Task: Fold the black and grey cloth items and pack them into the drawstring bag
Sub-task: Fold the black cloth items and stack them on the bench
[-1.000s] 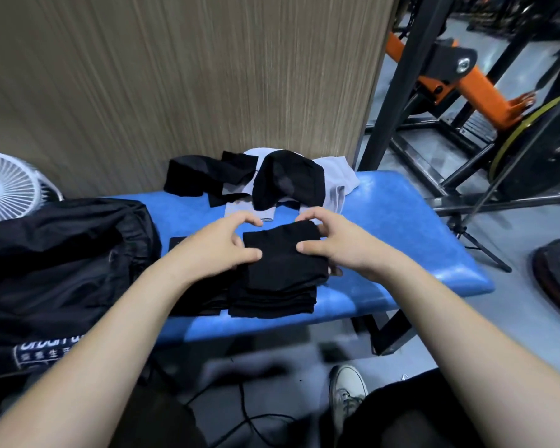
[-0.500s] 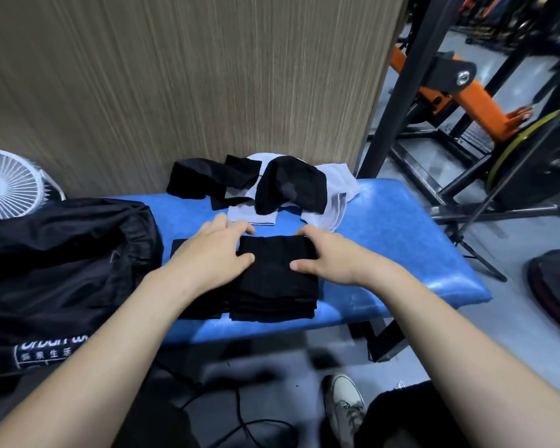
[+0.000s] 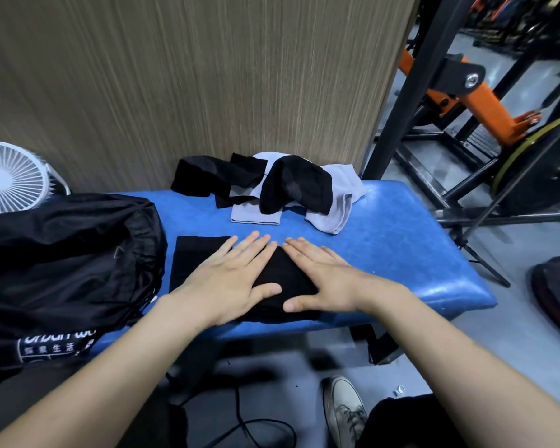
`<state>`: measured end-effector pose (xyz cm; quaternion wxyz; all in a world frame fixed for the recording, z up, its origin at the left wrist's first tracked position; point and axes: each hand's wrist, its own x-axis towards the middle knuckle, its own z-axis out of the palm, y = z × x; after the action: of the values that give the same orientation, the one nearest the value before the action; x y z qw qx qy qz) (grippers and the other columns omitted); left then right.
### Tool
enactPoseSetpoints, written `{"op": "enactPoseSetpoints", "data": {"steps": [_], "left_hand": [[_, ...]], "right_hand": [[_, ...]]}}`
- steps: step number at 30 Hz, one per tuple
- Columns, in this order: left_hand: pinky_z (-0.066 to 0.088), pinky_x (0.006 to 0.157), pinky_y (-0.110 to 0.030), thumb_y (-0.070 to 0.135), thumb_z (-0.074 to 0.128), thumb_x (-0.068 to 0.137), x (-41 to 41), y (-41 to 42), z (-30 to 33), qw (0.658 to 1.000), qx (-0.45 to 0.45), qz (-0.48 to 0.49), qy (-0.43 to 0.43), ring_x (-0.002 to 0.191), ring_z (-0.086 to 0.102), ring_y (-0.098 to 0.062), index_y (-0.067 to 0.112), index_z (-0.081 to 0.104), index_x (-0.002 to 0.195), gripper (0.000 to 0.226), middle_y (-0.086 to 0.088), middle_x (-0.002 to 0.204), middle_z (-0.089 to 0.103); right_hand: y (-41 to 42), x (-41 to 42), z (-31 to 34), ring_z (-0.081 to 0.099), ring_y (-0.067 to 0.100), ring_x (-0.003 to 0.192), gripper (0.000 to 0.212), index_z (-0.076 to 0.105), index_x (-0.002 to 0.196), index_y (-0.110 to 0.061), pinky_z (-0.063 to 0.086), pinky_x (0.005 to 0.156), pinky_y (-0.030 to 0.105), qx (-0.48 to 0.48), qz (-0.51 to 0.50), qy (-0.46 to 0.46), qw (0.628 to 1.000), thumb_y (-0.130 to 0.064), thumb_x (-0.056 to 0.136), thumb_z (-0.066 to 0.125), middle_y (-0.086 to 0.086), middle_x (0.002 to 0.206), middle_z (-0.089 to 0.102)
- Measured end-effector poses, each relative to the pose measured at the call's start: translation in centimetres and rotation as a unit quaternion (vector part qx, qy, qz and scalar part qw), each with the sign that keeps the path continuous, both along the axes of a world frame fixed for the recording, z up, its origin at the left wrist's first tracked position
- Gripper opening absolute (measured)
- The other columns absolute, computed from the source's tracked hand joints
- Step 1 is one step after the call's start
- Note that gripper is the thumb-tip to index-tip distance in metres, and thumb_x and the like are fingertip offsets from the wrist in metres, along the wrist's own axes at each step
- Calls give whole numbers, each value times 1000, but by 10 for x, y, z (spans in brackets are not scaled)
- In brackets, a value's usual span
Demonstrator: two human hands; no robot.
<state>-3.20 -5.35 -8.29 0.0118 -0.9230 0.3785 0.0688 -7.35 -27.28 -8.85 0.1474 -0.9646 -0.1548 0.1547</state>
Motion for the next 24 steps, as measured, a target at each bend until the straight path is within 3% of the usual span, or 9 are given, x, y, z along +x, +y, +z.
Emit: {"op": "enactPoseSetpoints", "data": {"steps": [12, 15, 17, 20, 24], "left_hand": [[6, 124, -33, 76, -4, 87, 19, 20, -17, 997, -53, 13, -47, 153, 12, -9, 27, 18, 159, 90, 9, 165, 21], [6, 124, -33, 71, 2, 88, 23, 26, -17, 997, -51, 30, -45, 153, 14, -10, 26, 21, 159, 85, 8, 164, 24], [4, 124, -32, 75, -4, 84, 23, 29, -16, 997, -42, 40, -41, 153, 10, -8, 27, 17, 159, 91, 9, 165, 20], [-2, 125, -33, 82, -15, 75, 23, 28, -10, 998, -35, 52, -23, 153, 0, -6, 30, 11, 159, 103, 13, 166, 10], [-4, 124, -35, 89, -2, 72, 24, 21, 8, 996, -71, 57, 23, 152, 0, -4, 36, 24, 156, 103, 18, 164, 16]], "right_hand": [[15, 27, -11, -12, 6, 152, 109, 1, 161, -22, 1, 125, 29, 87, -24, 7, 996, -61, 83, 68, -8, 168, -6], [21, 37, -10, -10, 6, 152, 109, 3, 161, -23, 2, 125, 30, 88, -15, 9, 996, -60, 83, 69, -8, 168, -4], [24, 43, -9, -7, 7, 153, 109, 4, 161, -23, 3, 125, 31, 86, -8, 13, 996, -60, 82, 70, -8, 168, -2], [23, 50, -3, 6, 12, 153, 107, 12, 160, -24, 10, 124, 31, 90, -4, 22, 996, -58, 80, 74, -6, 165, 13], [10, 54, 12, 32, 7, 142, 88, 32, 154, -32, 26, 120, 30, 173, -52, 66, 981, -53, 81, 76, -11, 153, 36]]}}
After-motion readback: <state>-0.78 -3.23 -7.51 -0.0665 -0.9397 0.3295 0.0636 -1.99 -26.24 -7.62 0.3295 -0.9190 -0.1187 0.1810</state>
